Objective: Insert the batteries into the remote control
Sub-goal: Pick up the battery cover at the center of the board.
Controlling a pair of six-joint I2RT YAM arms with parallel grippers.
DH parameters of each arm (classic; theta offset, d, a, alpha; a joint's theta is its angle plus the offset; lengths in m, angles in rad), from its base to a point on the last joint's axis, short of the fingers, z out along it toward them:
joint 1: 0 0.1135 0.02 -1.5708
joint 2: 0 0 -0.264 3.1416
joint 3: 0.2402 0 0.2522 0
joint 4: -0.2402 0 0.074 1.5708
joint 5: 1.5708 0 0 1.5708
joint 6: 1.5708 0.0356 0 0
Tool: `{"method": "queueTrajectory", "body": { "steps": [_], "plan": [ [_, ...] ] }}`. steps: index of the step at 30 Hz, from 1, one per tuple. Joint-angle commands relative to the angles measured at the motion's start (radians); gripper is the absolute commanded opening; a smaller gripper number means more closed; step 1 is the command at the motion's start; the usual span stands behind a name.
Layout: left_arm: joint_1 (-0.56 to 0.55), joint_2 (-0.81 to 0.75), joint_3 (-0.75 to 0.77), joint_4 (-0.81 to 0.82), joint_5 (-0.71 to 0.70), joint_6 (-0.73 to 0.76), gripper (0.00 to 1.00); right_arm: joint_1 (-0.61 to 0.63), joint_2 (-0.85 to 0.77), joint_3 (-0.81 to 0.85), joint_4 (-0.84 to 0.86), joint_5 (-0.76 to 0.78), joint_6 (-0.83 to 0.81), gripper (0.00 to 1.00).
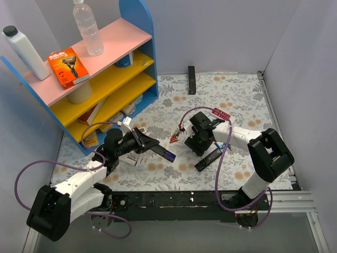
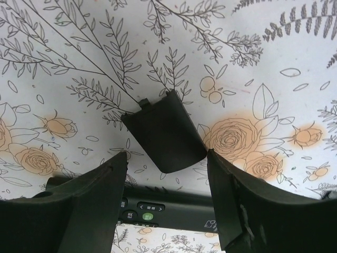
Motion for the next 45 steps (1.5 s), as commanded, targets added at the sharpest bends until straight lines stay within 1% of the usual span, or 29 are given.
{"method": "queueTrajectory", "body": {
  "steps": [1,3,8,9,10,14,16,19,21,24,26,27,30,40,43,45],
  "plan": [
    [0.004,-0.030,0.010,0.015,0.021,0.005,0.00,-0.011,0.043,-0.006,0.059,-0.058,-0.080,0.69],
    [0.006,-0.031,0.011,0.015,0.022,0.007,0.00,-0.014,0.054,-0.018,0.076,-0.071,-0.094,0.68],
    [0.007,-0.031,0.008,0.019,0.024,0.007,0.00,-0.014,0.082,-0.023,0.052,-0.096,-0.079,0.61],
    [0.007,-0.030,0.008,0.021,0.024,0.005,0.00,-0.014,0.079,-0.027,0.049,-0.100,-0.057,0.59],
    [0.007,-0.028,0.010,0.021,0.024,0.005,0.00,-0.014,0.077,-0.030,0.038,-0.105,-0.048,0.54],
    [0.006,-0.022,0.008,0.030,0.025,0.004,0.00,-0.005,0.063,-0.041,0.015,-0.130,0.019,0.49],
    [0.007,-0.016,0.010,0.033,0.024,0.001,0.00,0.014,0.075,-0.023,-0.009,-0.119,0.068,0.42],
    [0.006,-0.011,0.013,0.036,0.025,0.001,0.00,0.044,0.092,-0.001,-0.051,-0.101,0.130,0.40],
    [0.009,-0.014,0.014,0.032,0.025,0.004,0.00,0.057,0.091,0.002,-0.063,-0.113,0.188,0.40],
    [0.009,-0.019,0.014,0.027,0.021,0.004,0.00,0.075,0.073,-0.003,-0.049,-0.110,0.248,0.42],
    [0.010,-0.020,0.013,0.026,0.022,0.002,0.00,0.086,0.062,-0.003,-0.042,-0.105,0.244,0.49],
    [0.010,-0.022,0.013,0.025,0.024,0.004,0.00,0.089,0.060,-0.003,-0.039,-0.098,0.231,0.54],
    [0.012,-0.023,0.013,0.021,0.025,0.007,0.00,0.100,0.071,0.006,-0.048,-0.078,0.172,0.58],
    [0.021,-0.049,0.013,-0.002,0.018,0.013,0.00,0.139,0.091,0.025,-0.036,-0.032,0.026,0.56],
    [0.022,-0.051,0.013,-0.008,0.018,0.016,0.00,0.139,0.095,0.026,-0.031,-0.030,0.006,0.55],
    [0.024,-0.053,0.014,-0.008,0.021,0.016,0.00,0.140,0.102,0.029,-0.026,0.002,-0.004,0.55]
  ]
}}
